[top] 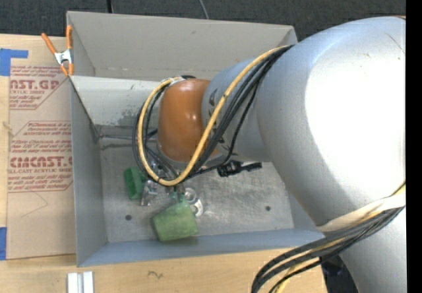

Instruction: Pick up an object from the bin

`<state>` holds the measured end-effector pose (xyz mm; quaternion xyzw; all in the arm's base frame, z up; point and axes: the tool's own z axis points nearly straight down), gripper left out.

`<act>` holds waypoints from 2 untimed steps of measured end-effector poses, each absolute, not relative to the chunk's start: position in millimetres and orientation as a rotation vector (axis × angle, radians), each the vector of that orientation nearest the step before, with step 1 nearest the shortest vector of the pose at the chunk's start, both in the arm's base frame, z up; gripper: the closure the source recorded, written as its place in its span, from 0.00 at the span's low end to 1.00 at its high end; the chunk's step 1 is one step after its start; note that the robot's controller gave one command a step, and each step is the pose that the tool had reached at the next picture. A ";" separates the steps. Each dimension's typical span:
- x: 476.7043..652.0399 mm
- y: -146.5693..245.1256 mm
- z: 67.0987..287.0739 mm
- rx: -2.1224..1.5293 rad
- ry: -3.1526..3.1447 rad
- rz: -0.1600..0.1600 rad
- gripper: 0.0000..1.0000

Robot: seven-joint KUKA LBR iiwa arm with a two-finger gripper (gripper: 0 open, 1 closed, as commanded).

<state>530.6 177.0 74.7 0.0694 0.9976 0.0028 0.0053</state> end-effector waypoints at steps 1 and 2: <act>559.7 145.5 184.8 0.121 3.129 0.003 1.00; 557.2 146.7 179.6 0.119 3.137 0.001 0.00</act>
Offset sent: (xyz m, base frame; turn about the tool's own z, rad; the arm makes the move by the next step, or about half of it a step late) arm 0.0263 -0.0308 0.1051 -0.0625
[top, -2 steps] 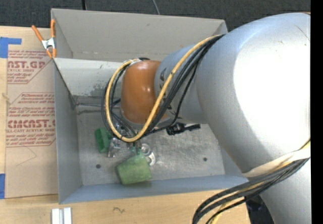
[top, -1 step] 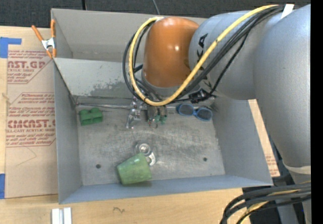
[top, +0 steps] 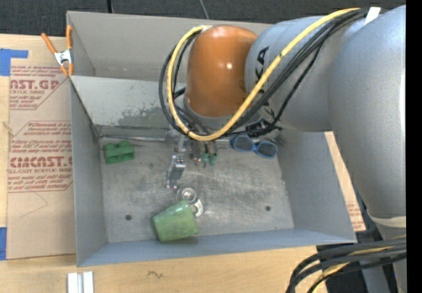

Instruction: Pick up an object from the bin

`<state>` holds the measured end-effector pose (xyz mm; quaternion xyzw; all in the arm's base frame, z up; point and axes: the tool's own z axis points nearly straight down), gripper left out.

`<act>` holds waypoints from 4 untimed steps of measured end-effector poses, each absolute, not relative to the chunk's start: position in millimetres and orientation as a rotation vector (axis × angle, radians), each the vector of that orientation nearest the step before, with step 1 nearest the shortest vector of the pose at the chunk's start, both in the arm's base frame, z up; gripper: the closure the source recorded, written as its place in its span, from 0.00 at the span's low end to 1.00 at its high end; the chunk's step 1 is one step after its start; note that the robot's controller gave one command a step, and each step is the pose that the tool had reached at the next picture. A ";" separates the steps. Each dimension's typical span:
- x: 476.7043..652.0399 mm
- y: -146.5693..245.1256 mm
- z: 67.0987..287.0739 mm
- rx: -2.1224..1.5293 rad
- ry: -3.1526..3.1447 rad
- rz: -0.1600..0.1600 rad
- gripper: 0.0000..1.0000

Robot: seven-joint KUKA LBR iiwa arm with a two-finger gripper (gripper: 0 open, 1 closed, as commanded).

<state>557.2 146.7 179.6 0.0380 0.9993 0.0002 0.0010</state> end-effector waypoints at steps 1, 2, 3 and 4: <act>559.0 159.8 96.5 -0.247 3.135 0.000 0.00; 509.3 139.1 152.0 -0.422 3.088 0.006 0.00; 510.5 97.3 107.2 -0.400 3.041 0.012 0.00; 506.2 68.4 99.2 -0.487 3.019 0.005 0.00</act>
Offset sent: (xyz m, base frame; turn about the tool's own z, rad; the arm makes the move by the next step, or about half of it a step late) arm 0.0032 0.0122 -0.0809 -0.2313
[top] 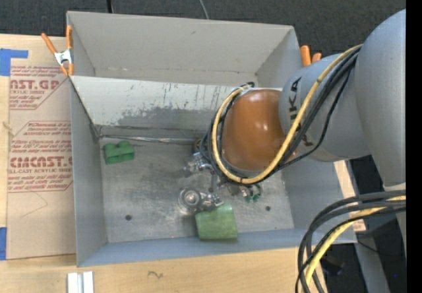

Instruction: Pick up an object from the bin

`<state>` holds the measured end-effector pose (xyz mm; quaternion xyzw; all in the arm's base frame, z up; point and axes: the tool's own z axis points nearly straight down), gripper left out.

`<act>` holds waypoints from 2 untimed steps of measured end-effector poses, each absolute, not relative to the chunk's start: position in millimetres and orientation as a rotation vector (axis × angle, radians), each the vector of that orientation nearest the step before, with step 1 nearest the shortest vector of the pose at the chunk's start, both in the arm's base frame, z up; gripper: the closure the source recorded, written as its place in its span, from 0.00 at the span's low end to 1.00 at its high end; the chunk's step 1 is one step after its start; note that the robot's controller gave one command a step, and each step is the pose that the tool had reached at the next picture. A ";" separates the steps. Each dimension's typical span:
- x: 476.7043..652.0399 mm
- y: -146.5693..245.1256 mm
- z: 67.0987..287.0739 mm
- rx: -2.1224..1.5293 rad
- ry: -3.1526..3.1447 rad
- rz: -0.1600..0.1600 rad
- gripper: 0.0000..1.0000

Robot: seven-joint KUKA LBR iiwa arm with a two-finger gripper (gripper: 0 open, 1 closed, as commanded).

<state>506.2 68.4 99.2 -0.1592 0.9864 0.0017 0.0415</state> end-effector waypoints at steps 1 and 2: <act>490.2 63.8 89.2 -0.494 3.082 0.001 1.00; 494.4 65.8 91.3 -0.491 3.064 0.005 0.00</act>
Offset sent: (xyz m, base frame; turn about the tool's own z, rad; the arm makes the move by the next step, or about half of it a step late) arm 0.0000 0.0000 0.0000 0.0000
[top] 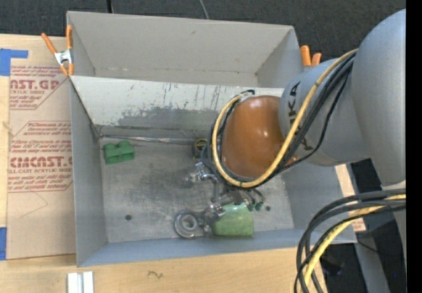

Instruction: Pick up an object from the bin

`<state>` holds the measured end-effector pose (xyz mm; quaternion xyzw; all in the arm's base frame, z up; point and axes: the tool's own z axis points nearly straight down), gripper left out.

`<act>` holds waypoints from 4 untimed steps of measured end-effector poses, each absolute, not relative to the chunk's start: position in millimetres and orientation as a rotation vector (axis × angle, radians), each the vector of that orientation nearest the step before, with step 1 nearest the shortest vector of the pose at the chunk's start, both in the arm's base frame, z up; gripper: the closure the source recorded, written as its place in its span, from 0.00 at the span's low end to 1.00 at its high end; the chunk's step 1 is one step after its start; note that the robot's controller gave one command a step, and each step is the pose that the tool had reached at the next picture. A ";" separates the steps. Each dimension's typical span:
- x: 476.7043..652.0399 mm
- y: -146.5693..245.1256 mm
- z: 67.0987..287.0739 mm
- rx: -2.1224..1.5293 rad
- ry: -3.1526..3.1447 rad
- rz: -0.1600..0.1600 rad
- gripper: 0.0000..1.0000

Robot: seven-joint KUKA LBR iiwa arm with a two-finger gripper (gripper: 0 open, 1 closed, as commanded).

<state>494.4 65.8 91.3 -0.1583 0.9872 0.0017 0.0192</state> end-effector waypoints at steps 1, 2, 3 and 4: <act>479.8 43.6 136.9 -0.979 2.982 -0.001 0.00; 517.7 3.0 83.7 -1.153 2.925 0.001 0.00; 543.4 -52.1 72.5 -1.420 2.798 0.003 0.00; 543.6 -51.9 73.7 -1.422 2.797 0.003 1.00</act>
Offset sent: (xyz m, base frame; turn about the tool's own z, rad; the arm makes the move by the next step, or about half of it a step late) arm -0.0153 -0.0223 0.0450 -0.3172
